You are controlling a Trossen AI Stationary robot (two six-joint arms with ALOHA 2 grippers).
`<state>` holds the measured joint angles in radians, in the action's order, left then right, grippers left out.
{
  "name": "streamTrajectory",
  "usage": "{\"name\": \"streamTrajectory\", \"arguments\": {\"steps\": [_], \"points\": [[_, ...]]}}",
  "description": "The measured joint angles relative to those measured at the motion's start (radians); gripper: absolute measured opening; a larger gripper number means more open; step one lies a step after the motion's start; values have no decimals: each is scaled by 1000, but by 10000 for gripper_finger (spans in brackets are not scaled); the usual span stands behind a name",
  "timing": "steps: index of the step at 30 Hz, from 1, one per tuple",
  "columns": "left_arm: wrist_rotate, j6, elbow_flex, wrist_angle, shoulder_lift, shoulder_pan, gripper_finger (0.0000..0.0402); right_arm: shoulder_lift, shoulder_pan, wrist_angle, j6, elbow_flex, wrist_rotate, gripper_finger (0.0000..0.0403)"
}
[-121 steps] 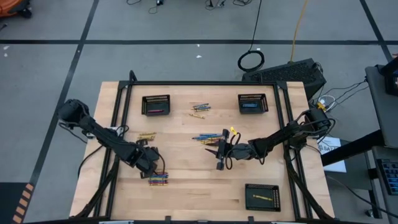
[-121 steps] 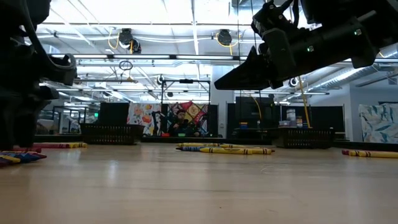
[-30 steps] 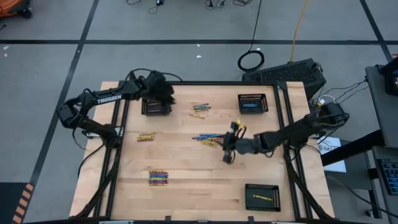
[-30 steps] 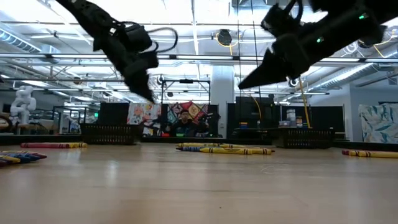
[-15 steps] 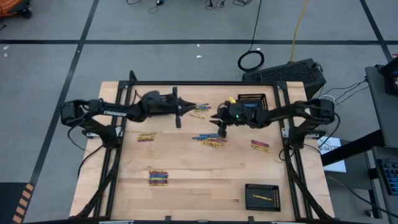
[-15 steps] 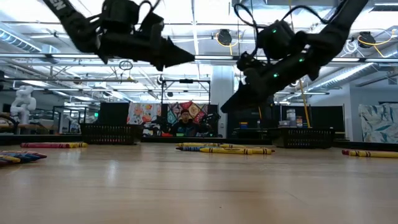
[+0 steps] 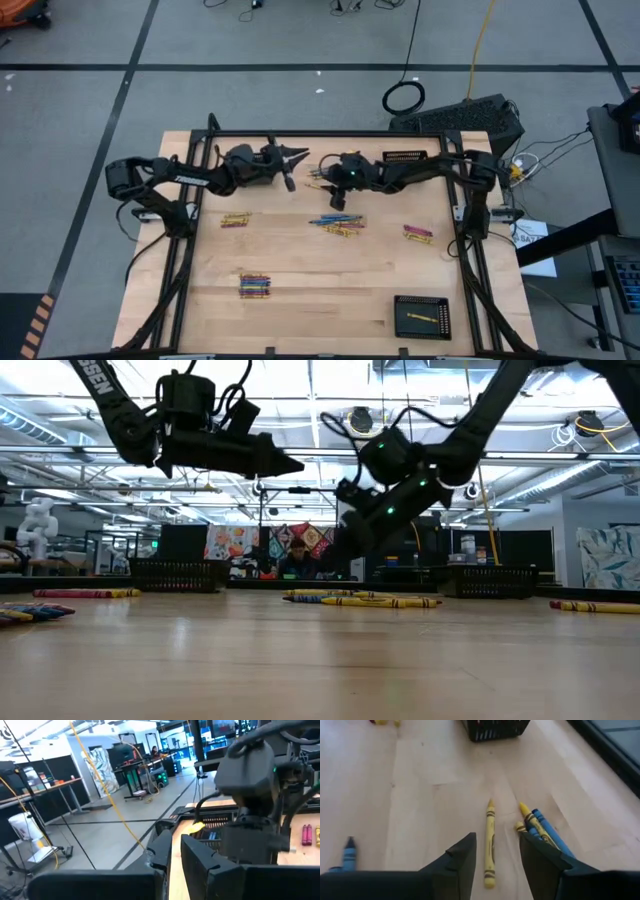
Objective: Sort crayons
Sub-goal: Put the yellow crayon into the bottom black bin
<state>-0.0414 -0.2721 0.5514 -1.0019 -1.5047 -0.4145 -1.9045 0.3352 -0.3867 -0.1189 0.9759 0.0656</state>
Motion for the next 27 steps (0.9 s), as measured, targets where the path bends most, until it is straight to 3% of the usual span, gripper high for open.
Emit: {"name": "streamTrajectory", "arguments": {"steps": [4,12,15,19,23,27], "points": [[0,-56,0,9,0,-21,44,-55,13,9,-32,31,98,131],[-1,-82,0,13,0,-50,44,-124,22,4,-17,36,96,125],[-1,-82,1,16,0,-50,44,-138,22,7,-19,37,93,100],[-1,-74,1,16,0,-43,44,-148,22,13,-21,38,69,33],[-1,-73,1,54,20,-4,44,-112,10,66,-30,38,-18,11],[71,-72,2,164,89,63,44,16,-34,257,-46,29,-60,6]]}}
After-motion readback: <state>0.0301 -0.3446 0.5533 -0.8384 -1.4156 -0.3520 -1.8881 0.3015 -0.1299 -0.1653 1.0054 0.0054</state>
